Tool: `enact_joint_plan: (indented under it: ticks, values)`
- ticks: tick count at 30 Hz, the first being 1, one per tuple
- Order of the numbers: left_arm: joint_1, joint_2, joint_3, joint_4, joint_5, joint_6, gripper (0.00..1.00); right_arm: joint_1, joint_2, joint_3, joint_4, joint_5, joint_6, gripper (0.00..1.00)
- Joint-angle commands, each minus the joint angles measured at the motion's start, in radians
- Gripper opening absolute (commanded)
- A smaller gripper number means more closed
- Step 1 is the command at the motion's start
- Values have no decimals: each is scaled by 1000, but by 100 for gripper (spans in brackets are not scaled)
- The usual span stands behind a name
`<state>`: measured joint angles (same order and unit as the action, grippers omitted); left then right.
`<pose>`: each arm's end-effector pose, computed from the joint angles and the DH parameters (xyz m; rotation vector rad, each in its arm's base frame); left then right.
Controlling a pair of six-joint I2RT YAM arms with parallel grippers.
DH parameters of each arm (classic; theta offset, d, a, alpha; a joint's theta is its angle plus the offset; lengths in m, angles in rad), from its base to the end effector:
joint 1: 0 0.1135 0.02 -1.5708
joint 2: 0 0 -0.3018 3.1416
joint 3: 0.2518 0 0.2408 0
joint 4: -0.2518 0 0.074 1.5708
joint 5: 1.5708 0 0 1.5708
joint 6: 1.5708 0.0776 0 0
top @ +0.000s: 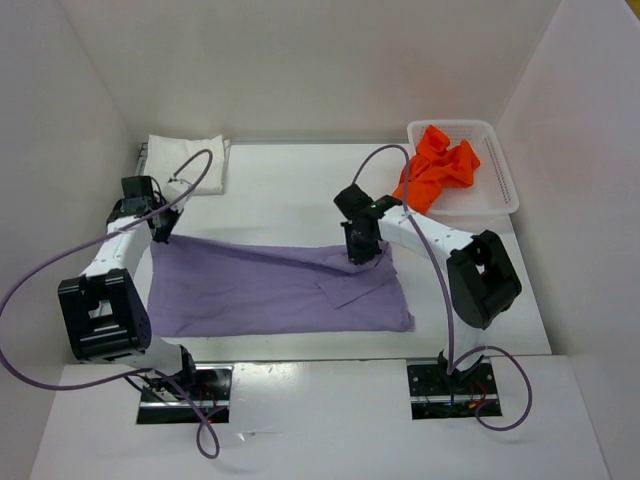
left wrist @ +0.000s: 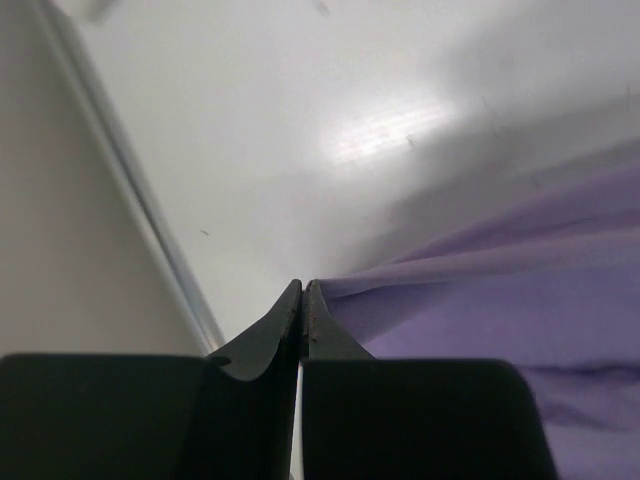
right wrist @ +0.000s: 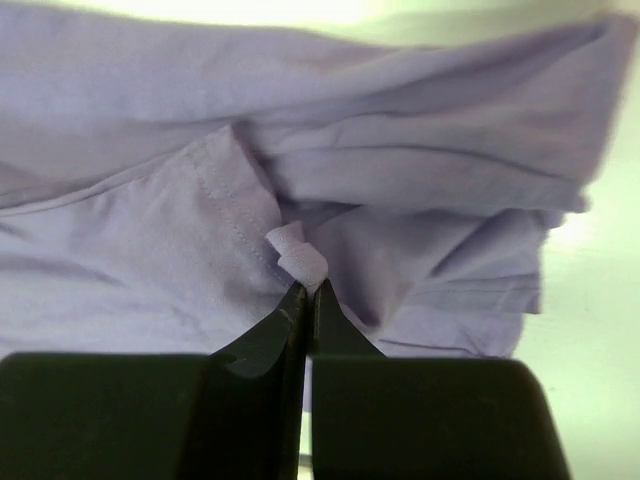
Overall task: Fold and stack the t-shirts
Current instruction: Fold the other side of the tshirt into a rectangle
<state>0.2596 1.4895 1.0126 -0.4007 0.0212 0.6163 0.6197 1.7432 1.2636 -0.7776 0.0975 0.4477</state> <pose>0.3165 0.0824 0.2440 0.4497 2.4408 0.3563 0.2918 0.1989 0.2126 -0.2206 2.8120 0.1084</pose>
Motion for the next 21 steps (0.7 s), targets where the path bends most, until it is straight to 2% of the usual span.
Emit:
enact_joint_plan:
  ticks: [1, 5, 11, 16, 21]
  values:
    - [-16, 15, 76, 98, -23, -72, 0, 9, 33, 86, -8, 97, -7, 0]
    - [-26, 52, 95, 86, -23, -98, 0, 9, 53, 152, -46, 88, -17, 0]
    - [-26, -2, -55, 67, -49, -46, 0, 9, -20, 37, -34, 51, 17, 0]
    - [-26, -90, -126, 34, -69, 6, 0, 9, -48, -44, -15, 1, 28, 0]
    - [-26, -100, -169, 3, -112, 30, 0, 18, -48, -84, 14, 1, 49, 0]
